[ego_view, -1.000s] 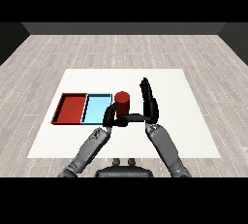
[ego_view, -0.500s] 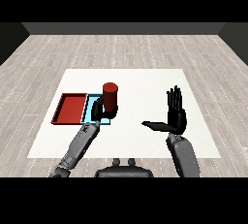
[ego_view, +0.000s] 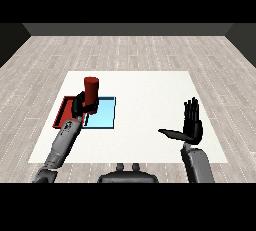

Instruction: Pick the red can and put it in the red box

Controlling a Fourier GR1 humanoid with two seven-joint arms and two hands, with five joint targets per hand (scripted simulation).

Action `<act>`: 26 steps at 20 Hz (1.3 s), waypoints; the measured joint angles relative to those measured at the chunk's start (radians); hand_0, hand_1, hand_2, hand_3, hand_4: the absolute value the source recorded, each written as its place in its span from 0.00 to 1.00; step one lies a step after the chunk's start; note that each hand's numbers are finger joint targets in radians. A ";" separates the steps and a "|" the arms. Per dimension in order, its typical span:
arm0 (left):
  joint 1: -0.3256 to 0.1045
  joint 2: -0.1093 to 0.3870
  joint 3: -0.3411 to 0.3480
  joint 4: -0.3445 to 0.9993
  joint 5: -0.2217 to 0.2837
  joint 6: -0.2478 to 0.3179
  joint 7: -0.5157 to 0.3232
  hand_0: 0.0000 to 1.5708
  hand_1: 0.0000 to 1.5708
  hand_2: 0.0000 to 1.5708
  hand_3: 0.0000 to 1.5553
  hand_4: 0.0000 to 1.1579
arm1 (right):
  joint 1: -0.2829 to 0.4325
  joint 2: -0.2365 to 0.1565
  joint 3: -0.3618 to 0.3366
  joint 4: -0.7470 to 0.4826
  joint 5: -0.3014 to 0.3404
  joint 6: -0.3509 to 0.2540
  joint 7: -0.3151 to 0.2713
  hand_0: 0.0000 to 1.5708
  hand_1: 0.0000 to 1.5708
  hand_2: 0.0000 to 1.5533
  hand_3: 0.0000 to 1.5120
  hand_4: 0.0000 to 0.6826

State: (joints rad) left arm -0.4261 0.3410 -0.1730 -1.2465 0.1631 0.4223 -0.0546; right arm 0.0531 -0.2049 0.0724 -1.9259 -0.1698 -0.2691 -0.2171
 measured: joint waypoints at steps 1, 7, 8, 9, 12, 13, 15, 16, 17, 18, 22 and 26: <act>0.003 0.025 0.020 0.030 -0.002 -0.006 0.002 1.00 1.00 1.00 0.96 0.98 | 0.015 -0.004 -0.008 -0.005 -0.007 0.005 0.000 0.00 0.00 0.00 0.00 0.00; -0.013 0.141 0.108 0.244 -0.041 -0.020 -0.007 1.00 1.00 1.00 0.96 0.94 | 0.007 0.001 -0.022 0.042 -0.014 0.023 -0.013 0.00 0.00 0.00 0.00 0.00; -0.026 0.160 0.122 0.290 -0.047 -0.027 -0.013 1.00 1.00 0.99 0.95 0.90 | -0.008 0.010 -0.018 0.067 -0.014 0.026 -0.023 0.00 0.00 0.00 0.00 0.00; -0.038 0.180 0.137 0.338 -0.052 -0.040 -0.023 1.00 1.00 0.98 0.94 0.88 | -0.015 0.012 -0.018 0.078 -0.013 0.029 -0.026 0.00 0.00 0.00 0.00 0.00; -0.093 0.189 0.163 0.509 -0.079 -0.045 -0.064 1.00 1.00 0.96 0.91 0.89 | -0.018 0.012 -0.027 0.102 -0.006 0.039 -0.051 0.00 0.00 0.00 0.00 0.00; -0.106 0.187 0.171 0.566 -0.084 -0.049 -0.078 1.00 1.00 0.95 0.90 0.89 | -0.016 0.016 -0.019 0.106 0.003 0.040 -0.059 0.00 0.00 0.00 0.00 0.00; -0.141 0.182 0.172 0.671 -0.104 -0.057 -0.084 0.97 0.97 0.92 0.88 0.86 | -0.039 0.015 -0.015 0.134 0.022 0.041 -0.070 0.00 0.00 0.00 0.00 0.00; -0.156 0.182 0.176 0.725 -0.111 -0.064 -0.093 1.00 1.00 0.95 0.88 0.83 | -0.044 0.019 -0.010 0.146 0.034 0.037 -0.077 0.00 0.00 0.00 0.00 0.00; -0.169 0.181 0.174 0.771 -0.122 -0.068 -0.097 0.89 0.89 0.86 0.87 0.79 | -0.059 0.023 -0.004 0.167 0.052 0.028 -0.078 0.00 0.00 0.00 0.00 0.00; -0.189 0.171 0.173 0.819 -0.134 -0.062 -0.103 0.72 0.72 0.73 0.84 0.78 | -0.066 0.023 0.000 0.173 0.063 0.022 -0.070 0.00 0.00 0.00 0.00 0.00; -0.245 0.128 0.175 0.969 -0.163 -0.038 -0.101 0.48 0.48 0.47 0.32 0.66 | -0.095 0.027 0.002 0.227 0.090 0.014 -0.078 0.00 0.00 0.00 0.00 0.00; -0.272 0.111 0.189 1.055 -0.165 -0.089 -0.140 0.00 0.00 0.00 0.00 0.54 | -0.117 0.017 -0.015 0.259 0.103 0.012 -0.084 0.00 0.00 0.00 0.00 0.00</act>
State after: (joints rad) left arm -0.6977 0.4522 0.0160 -0.1914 -0.0015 0.3333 -0.1951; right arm -0.0637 -0.1883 0.0575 -1.6669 -0.0670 -0.2574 -0.3011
